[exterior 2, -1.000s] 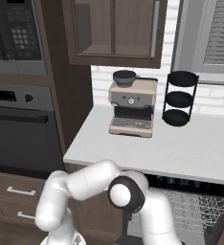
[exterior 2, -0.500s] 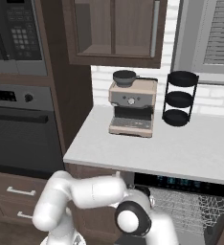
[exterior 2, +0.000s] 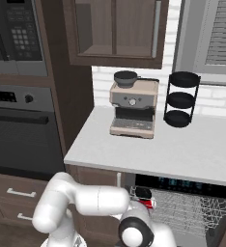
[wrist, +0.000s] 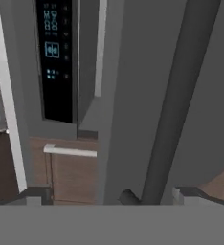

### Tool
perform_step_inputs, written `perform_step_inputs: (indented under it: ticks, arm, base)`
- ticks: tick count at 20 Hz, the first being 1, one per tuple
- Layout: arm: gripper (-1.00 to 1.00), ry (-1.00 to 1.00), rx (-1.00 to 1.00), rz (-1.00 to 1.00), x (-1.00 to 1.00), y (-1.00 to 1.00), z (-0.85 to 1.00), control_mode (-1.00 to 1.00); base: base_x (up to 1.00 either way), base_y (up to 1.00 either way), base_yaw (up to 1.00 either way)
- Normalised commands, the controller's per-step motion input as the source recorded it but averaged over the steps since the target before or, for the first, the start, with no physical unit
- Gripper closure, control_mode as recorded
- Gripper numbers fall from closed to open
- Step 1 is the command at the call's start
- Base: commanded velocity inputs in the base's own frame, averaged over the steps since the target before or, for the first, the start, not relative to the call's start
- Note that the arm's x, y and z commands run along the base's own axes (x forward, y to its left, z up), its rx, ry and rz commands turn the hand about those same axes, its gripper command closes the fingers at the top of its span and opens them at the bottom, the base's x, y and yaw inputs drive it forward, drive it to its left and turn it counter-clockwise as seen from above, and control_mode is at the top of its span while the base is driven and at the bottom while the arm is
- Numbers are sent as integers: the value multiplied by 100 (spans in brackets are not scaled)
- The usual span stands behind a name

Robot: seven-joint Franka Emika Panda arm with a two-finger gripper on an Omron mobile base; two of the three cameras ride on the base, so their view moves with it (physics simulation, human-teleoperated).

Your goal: Pick up the cup and bowl from the counter, place them in the dishwasher, and close the dishwasher door.

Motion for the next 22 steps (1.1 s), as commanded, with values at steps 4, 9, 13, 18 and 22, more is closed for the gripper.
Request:
perform_step_inputs:
  ticks: [4,9,13,18,22]
  arm:
    - [-100,0,0,0,45,0,-46,-100]
    - [-100,0,-2,0,35,0,-46,-100]
    - [-100,0,-1,0,43,0,-41,-100]
    - [-100,0,0,0,58,0,-24,-100]
    - [-100,-2,1,0,82,5,-1,-100]
  base:
    - [0,0,0]
    - [0,0,0]
    - [0,0,0]
    - [0,0,0]
    - [0,0,0]
